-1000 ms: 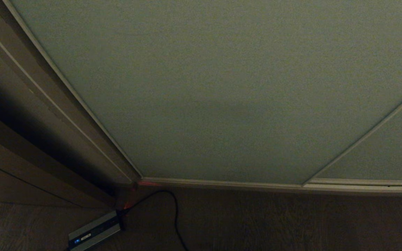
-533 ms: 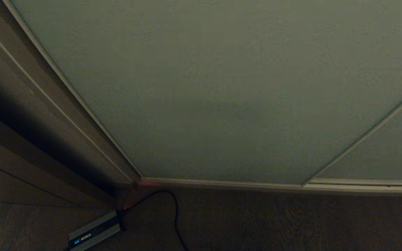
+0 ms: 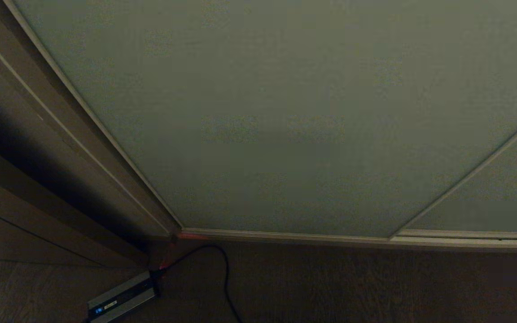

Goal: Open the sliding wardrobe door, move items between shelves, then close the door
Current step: Open the door

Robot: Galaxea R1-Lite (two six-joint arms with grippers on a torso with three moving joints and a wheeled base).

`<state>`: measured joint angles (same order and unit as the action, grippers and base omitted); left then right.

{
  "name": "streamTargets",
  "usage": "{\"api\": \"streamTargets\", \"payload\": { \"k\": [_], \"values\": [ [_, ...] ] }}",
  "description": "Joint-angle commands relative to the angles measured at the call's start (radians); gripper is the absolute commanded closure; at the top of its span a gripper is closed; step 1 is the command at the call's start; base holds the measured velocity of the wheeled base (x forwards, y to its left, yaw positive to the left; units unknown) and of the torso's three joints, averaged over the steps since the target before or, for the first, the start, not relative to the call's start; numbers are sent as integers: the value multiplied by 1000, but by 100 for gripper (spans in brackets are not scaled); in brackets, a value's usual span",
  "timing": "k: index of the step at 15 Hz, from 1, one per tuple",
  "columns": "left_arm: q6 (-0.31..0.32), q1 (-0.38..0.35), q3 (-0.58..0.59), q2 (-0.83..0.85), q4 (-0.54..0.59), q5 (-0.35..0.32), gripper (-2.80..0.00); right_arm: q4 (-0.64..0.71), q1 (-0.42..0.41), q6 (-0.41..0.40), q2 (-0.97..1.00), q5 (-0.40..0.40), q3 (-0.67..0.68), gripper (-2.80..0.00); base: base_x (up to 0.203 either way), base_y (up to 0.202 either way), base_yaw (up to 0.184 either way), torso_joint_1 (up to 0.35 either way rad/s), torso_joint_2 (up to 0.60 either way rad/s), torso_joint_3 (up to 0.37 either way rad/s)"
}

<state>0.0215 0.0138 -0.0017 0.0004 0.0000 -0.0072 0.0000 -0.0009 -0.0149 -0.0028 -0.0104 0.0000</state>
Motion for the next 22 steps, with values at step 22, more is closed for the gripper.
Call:
{"api": "streamTargets", "payload": {
  "k": [22],
  "values": [
    [6, 0, 0, 0, 0, 0, 0, 0, 1, 0, 1, 0, 3, 0, 0, 0, 0, 0, 0, 0]
  ]
}}
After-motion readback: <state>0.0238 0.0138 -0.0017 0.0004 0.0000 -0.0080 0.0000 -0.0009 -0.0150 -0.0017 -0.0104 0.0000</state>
